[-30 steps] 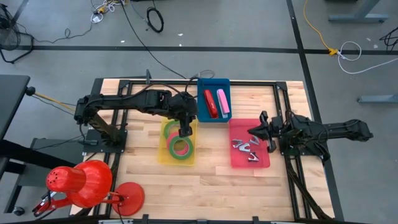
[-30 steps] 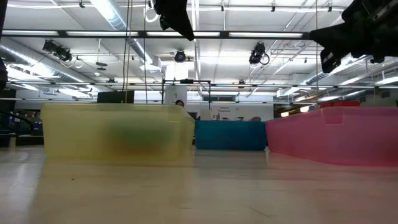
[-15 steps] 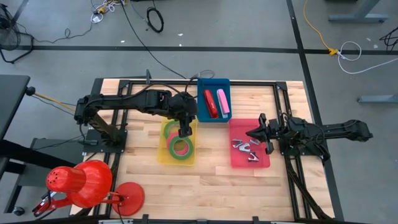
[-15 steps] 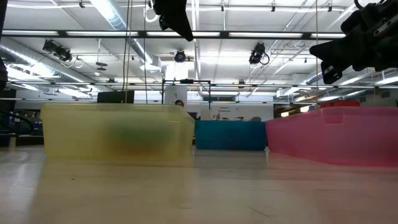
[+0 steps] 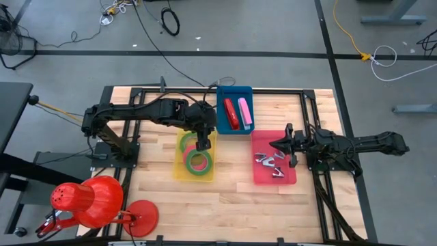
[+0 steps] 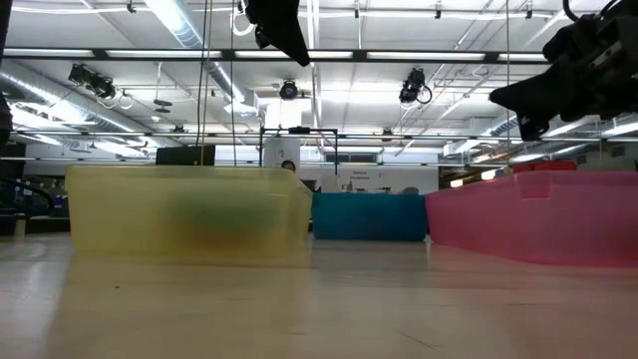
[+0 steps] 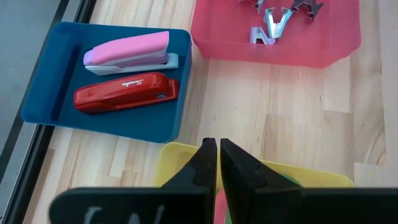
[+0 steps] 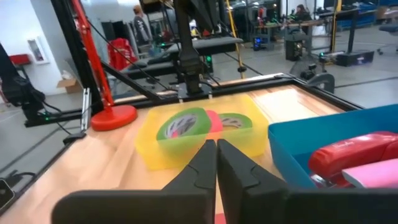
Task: Pick and place Stapler, Stapler remover, tape
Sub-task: Return to Home Position
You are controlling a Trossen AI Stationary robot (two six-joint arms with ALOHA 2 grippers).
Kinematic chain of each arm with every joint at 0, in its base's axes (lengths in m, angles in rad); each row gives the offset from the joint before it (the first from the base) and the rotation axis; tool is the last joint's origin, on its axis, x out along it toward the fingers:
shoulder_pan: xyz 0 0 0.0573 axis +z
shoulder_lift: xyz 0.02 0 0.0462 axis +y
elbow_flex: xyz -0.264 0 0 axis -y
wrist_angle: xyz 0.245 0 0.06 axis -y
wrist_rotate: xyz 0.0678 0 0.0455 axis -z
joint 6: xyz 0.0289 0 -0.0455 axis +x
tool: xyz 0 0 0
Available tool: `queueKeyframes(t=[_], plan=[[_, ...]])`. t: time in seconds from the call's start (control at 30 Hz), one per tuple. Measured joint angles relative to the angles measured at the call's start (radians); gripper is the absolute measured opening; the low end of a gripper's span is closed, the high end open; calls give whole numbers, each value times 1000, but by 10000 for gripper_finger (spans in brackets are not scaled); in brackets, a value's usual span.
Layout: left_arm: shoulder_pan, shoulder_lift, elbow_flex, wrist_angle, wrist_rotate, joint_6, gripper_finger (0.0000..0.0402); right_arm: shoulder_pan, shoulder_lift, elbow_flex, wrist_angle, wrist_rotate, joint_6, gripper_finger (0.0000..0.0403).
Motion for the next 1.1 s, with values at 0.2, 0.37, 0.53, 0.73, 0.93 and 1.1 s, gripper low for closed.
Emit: queueKeyframes(t=[0.2, 0.37, 0.53, 0.73, 0.93, 1.1], plan=[[0, 0, 0, 1, 0, 0, 25, 0, 0, 0, -6, 1, 0, 16], [0, 0, 0, 1, 0, 0, 25, 0, 0, 0, -6, 1, 1, 16], [0, 0, 0, 1, 0, -1, 25, 0, 0, 0, -6, 1, 1, 16], [0, 0, 0, 5, 0, 0, 25, 0, 0, 0, -6, 1, 3, 16], [0, 0, 0, 25, 0, 1, 25, 20, -14, 0, -4, -5, 3, 16], [0, 0, 0, 38, 0, 3, 25, 19, -65, 0, -12, -7, 3, 16]])
